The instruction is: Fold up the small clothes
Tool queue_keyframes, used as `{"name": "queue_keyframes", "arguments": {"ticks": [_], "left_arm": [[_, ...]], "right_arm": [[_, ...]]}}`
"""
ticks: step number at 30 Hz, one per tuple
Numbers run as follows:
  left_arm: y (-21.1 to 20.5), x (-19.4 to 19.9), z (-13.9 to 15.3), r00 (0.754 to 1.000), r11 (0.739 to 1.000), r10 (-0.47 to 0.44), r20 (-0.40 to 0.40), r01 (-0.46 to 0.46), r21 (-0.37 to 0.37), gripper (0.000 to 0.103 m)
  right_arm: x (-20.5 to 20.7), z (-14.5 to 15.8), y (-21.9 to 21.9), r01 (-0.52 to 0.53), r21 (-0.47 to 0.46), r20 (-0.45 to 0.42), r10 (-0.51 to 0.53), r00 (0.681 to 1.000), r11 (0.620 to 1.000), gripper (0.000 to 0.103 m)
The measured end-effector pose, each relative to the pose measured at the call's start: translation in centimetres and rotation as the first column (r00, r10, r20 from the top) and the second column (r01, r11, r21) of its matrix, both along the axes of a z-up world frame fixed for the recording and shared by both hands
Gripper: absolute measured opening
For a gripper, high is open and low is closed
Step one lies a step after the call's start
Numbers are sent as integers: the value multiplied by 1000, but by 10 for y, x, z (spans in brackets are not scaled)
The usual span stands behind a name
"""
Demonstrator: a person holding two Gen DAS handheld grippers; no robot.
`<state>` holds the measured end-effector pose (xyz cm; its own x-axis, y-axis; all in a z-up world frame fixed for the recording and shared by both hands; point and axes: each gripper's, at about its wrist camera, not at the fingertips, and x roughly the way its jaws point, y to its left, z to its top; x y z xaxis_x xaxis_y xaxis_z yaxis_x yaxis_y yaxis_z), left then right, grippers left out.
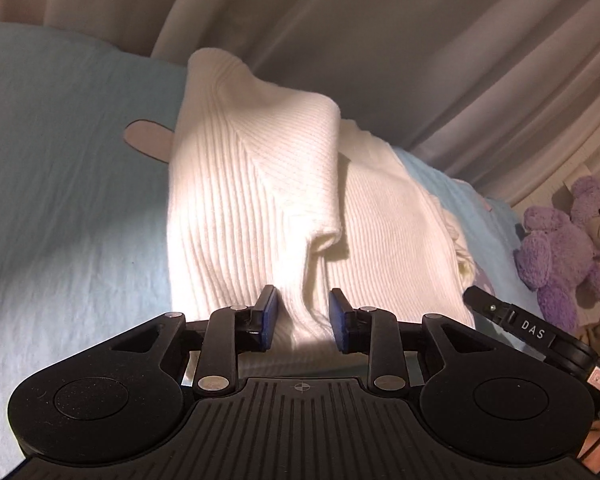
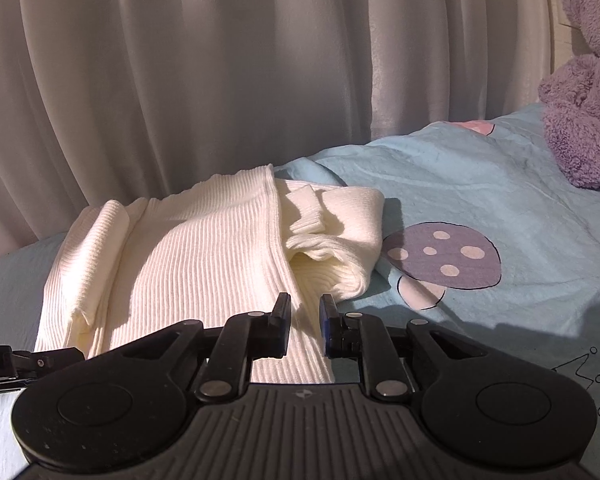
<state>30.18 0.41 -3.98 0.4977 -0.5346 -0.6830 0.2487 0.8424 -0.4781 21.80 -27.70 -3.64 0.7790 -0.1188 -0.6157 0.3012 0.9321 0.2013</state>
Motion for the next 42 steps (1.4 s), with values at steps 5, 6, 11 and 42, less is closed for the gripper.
{"name": "queue_keyframes", "arguments": {"ticks": [5,6,11,42], "left_arm": [[10,-5,20,999,999,-37,-31,36,-22,49],[18,-6,24,999,999,-27,-30,26,-36,53],[51,5,20,985,985,167,-43,-165,48,62],[58,19,8,972,953,234,28,-235,193,62]], "right_arm": [[7,6,0,-26,41,9,26,1000,999,20],[10,8,0,-40,63,14,39,999,997,21],[38,11,11,-169,222,24,168,986,960,29],[152,-28,46,-366,671,76,432,899,645,17]]}}
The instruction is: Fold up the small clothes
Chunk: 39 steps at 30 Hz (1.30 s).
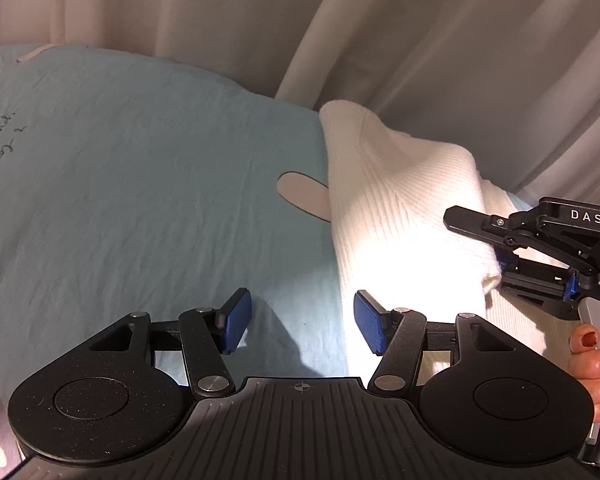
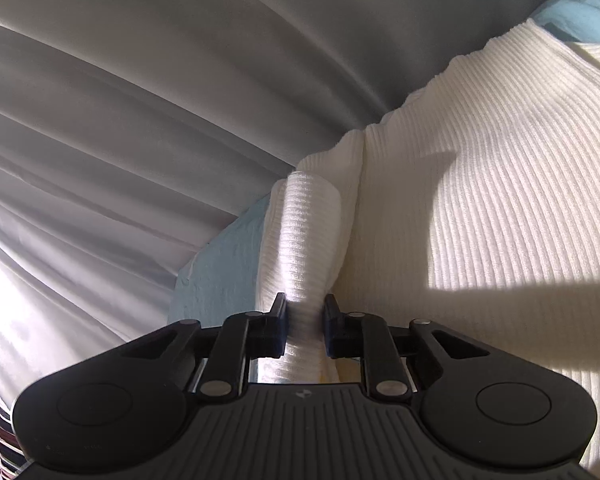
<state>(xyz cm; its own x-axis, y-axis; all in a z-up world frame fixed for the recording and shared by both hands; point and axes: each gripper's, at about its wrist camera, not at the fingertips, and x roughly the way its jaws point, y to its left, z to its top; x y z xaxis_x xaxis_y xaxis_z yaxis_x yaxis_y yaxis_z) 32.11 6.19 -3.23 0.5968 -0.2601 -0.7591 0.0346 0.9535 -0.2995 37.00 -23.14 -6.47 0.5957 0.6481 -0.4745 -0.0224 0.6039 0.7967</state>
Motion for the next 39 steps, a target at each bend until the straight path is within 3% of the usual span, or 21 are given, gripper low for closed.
{"name": "queue_keyframes", "arguments": {"ticks": [2,8,11,13,15,18,23,25,27,30,32,33,35,39], "left_arm": [[1,-2,1,1000,1000,-1,0,1,1,62],[-1,-3,3,1000,1000,-5,0,5,5,62],[-3,-2,2,1000,1000,-8,-2,8,10,62],[-4,-2,2,1000,1000,-6,-4,6,9,62],[-4,-2,4,1000,1000,-9,-6,9,-10,62],[-7,-5,11,999,999,-42,15,42,-20,62],[-22,-8,12,994,993,-108,32,109,-36,64],[-30,-7,8,992,990,-129,16,130,-47,64],[-40,-7,5,988,987,-152,7,153,-49,64],[-47,-8,5,985,985,-172,5,172,-28,64],[-45,-10,8,983,983,-182,10,182,-35,64],[-43,-11,8,983,982,-184,11,185,-36,64],[-40,-16,8,981,980,-195,5,195,-35,64],[-43,-33,9,970,970,-243,1,243,-27,64]], "right_arm": [[3,-2,4,-7,-20,-17,6,1000,1000,26],[14,-13,8,-4,39,-57,6,998,999,26],[12,-7,14,-12,-25,-21,11,1000,1000,16],[7,5,23,2,-154,34,3,999,988,14],[0,24,35,24,-327,116,15,993,945,13],[-18,45,33,88,-471,208,14,978,878,12],[-36,37,8,160,-629,155,-79,985,761,13],[-40,32,-2,162,-602,152,-87,985,781,13],[-42,31,-16,164,-530,133,-110,985,832,16],[-58,29,-43,160,-380,80,-140,987,911,29],[-72,19,-59,154,-255,36,-149,988,955,46],[-80,13,-65,146,-192,15,-146,989,970,48],[-93,3,-70,128,-121,-14,-130,991,984,48],[-96,-5,-57,114,-127,-4,-115,993,985,47]]}}
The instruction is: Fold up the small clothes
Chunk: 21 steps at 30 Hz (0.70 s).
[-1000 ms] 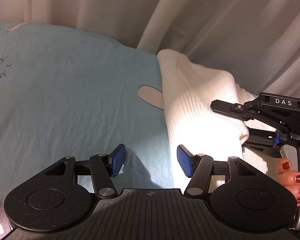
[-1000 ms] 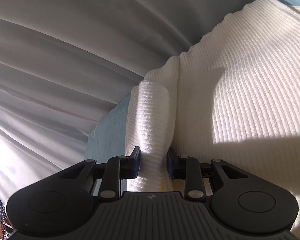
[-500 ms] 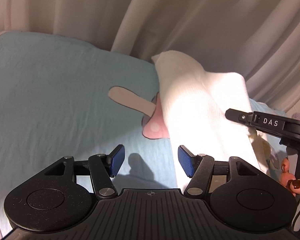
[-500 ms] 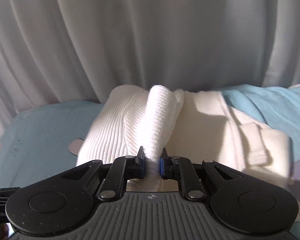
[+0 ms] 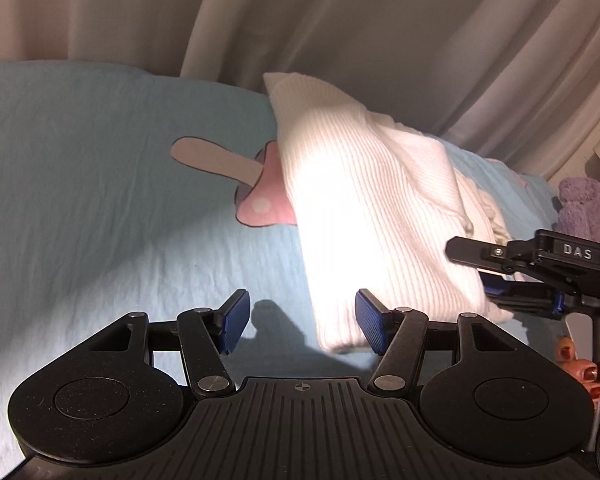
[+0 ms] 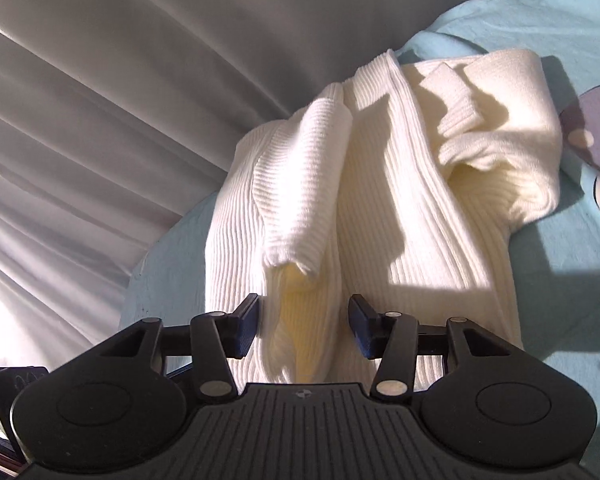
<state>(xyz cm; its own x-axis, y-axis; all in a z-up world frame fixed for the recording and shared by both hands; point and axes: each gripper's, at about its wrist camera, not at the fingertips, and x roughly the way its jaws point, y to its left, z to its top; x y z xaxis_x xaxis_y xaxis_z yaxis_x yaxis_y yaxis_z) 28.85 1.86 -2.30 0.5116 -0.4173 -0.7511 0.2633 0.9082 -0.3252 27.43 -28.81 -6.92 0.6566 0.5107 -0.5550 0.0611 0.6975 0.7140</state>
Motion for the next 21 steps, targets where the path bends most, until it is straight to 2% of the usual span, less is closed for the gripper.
{"name": "queue_keyframes", "arguments": {"ticks": [1,3,4,6,8,10,11,12,14,17,21], "left_arm": [[-2,-4,0,1000,1000,-19,0,19,-2,65],[-7,-9,-2,998,998,-61,-6,61,-4,67],[-12,-10,-4,997,997,-78,-12,78,3,67],[-21,-11,-8,995,995,-96,-22,96,31,67],[-26,-12,-9,996,995,-86,-13,87,53,67],[-24,-11,-11,999,997,-52,-11,53,65,67],[-21,-9,-10,999,997,-43,-15,43,60,67],[-16,-7,-9,999,998,-40,-27,41,50,67],[-7,-4,-6,997,998,-65,-44,66,5,67],[11,-1,3,996,996,-78,-44,76,-39,67],[22,9,13,1000,1000,-9,-2,9,-8,68]], "right_arm": [[0,1,3,-9,-4,8,9,1000,1000,46],[4,4,12,-25,-29,28,25,999,999,24],[3,6,17,-21,-45,40,23,999,999,9],[-2,10,13,11,-49,72,-8,997,999,9],[-3,13,10,34,-116,68,-26,997,993,8],[-6,12,6,25,-167,38,-19,999,986,10],[-6,9,2,12,-147,18,-9,1000,989,14],[-4,7,-5,8,-101,5,-7,1000,995,17],[-5,7,-20,39,8,-4,-39,999,999,34],[1,7,-36,92,97,14,-94,996,991,47],[28,-2,-43,106,147,-22,-104,994,983,47]]}}
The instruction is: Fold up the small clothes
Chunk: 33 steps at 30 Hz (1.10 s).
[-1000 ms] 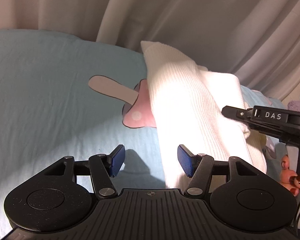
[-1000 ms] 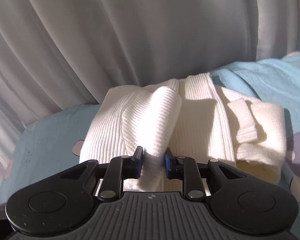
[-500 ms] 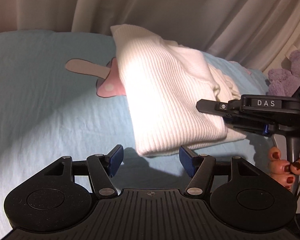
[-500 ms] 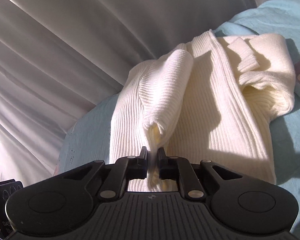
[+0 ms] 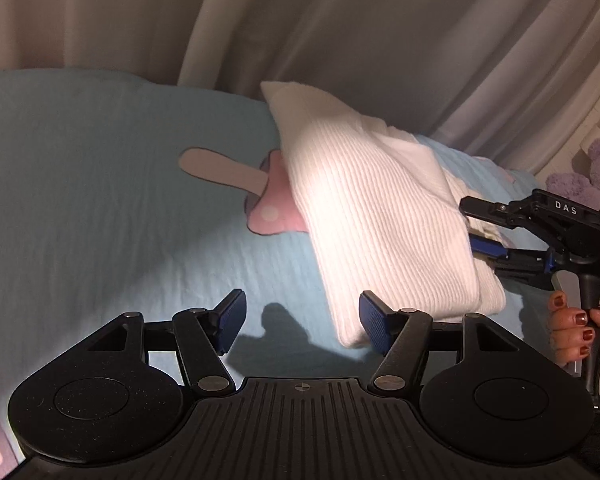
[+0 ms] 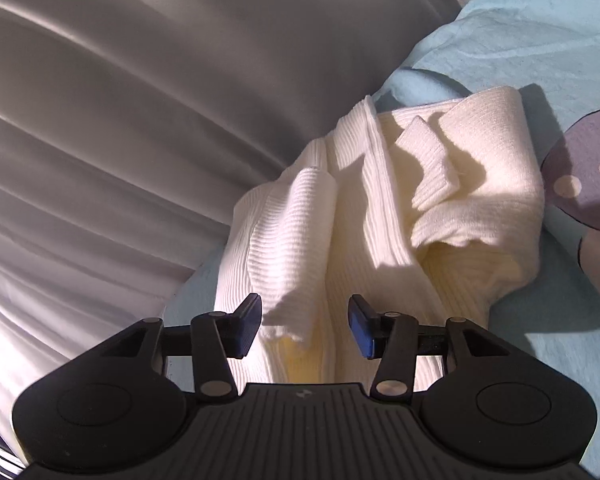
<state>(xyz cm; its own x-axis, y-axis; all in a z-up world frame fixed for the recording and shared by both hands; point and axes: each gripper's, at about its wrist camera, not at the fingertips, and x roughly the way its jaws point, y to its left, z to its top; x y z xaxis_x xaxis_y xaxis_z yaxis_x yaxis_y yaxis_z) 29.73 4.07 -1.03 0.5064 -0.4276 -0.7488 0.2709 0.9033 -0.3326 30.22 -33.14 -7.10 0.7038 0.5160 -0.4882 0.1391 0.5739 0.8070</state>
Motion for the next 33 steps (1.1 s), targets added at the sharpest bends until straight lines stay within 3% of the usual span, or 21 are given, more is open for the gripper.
{"name": "queue_keyframes", "arguments": {"ticks": [3,11,18,20,22,23,26,28,30,31,33], "left_arm": [[-5,13,-3,999,999,38,3,-38,-2,68],[-34,35,-17,999,1000,28,21,-28,-4,67],[-35,40,-21,1000,998,26,0,-26,-49,67],[-36,40,-19,1000,997,11,4,-11,-73,67],[-39,39,-17,1000,992,-26,16,27,-126,67],[-41,37,-15,999,987,-49,20,52,-153,67],[-52,30,-9,995,989,-85,54,90,-113,68],[-58,22,-5,991,990,-117,71,122,-65,68],[-61,12,-3,986,988,-144,84,149,-45,69],[-64,7,-2,983,985,-161,83,165,-42,69],[-69,-2,-4,977,979,-198,77,201,-39,69]], "right_arm": [[20,-2,3,-23,52,3,23,1000,998,47],[46,5,16,-90,19,-9,90,996,996,47],[64,-5,34,-151,77,0,151,989,986,46],[64,-3,42,-155,9,-1,155,988,988,26],[60,8,50,-155,-105,22,158,987,982,21],[55,20,57,-148,-209,38,159,987,967,19],[38,51,73,-102,-469,93,164,982,878,18],[24,63,72,-66,-569,112,157,981,820,18],[14,63,62,-23,-651,101,116,988,759,18],[12,60,53,-10,-665,77,81,994,747,18],[17,48,39,-14,-647,18,34,999,762,19]]}}
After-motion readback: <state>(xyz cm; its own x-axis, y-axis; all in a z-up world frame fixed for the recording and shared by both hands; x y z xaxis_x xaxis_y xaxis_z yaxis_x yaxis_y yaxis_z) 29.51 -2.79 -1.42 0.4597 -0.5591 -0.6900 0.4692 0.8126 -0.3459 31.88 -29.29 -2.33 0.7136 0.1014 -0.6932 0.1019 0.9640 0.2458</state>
